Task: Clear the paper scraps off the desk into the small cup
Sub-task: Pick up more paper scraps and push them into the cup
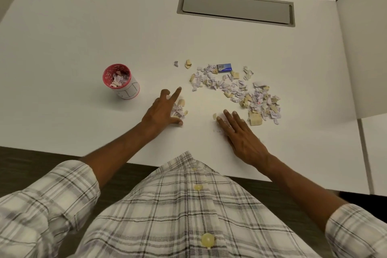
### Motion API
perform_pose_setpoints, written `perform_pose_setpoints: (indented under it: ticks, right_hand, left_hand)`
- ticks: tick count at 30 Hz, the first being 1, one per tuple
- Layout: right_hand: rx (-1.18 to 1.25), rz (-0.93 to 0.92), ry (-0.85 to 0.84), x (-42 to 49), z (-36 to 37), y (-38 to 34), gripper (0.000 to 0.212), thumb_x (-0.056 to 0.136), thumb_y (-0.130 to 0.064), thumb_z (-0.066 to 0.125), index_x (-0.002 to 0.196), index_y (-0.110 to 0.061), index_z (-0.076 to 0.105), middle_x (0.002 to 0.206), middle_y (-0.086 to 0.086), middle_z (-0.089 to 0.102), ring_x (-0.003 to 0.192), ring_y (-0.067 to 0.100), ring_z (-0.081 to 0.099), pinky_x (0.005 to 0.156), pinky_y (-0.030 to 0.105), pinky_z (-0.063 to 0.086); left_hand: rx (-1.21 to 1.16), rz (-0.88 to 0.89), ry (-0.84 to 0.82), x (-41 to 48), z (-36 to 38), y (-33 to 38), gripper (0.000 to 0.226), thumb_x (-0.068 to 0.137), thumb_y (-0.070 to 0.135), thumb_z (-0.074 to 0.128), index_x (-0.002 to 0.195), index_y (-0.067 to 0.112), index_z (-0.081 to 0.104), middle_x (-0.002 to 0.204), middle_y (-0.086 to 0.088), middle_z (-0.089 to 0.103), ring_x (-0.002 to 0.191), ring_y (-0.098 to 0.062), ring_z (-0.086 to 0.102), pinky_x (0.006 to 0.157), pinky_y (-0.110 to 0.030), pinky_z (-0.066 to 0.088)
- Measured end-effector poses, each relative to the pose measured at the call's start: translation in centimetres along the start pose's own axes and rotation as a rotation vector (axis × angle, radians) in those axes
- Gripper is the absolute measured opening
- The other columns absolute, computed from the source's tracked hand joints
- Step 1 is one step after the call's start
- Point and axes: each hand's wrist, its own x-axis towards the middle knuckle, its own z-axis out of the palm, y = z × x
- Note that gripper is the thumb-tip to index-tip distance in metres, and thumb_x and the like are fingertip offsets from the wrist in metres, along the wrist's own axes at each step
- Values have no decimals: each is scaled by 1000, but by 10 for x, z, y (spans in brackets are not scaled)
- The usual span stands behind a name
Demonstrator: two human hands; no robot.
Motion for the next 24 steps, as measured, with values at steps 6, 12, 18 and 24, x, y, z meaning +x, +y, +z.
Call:
perform_pose_setpoints:
  ticks: [6, 12, 18, 24]
  right_hand:
    - [-39, 24, 37, 20, -3, -22, 62, 100, 7, 45, 158, -6, 28, 167, 17, 19, 153, 38, 27, 110, 49, 48]
    - [-108, 20, 16, 53, -12, -40, 44, 96, 4, 54, 140, 1, 51, 152, 16, 44, 128, 35, 49, 85, 48, 58]
    - [-148, -3, 6, 85, -15, -50, 33, 90, 8, 54, 120, -4, 61, 132, 12, 59, 112, 31, 53, 85, 45, 55]
    - [-1, 49, 129, 105, -23, -59, 28, 95, 3, 54, 117, -6, 69, 109, 14, 74, 99, 34, 68, 86, 45, 56]
  left_hand:
    - [145, 270, 69, 9, 8, 4, 39, 90, 60, 55, 123, 40, 47, 126, -1, 52, 86, -3, 69, 77, -30, 58]
    - [313, 410, 49, 11, 17, -14, 36, 92, 43, 57, 126, 32, 56, 134, 4, 50, 107, -9, 49, 84, -30, 46]
    - [165, 358, 87, 9, 20, -14, 43, 86, 6, 65, 129, 11, 61, 129, -9, 56, 119, -24, 51, 88, -33, 46]
    - [-302, 171, 223, 1, 4, -5, 21, 91, 1, 63, 109, -4, 72, 114, -20, 69, 110, -32, 64, 102, -33, 47]
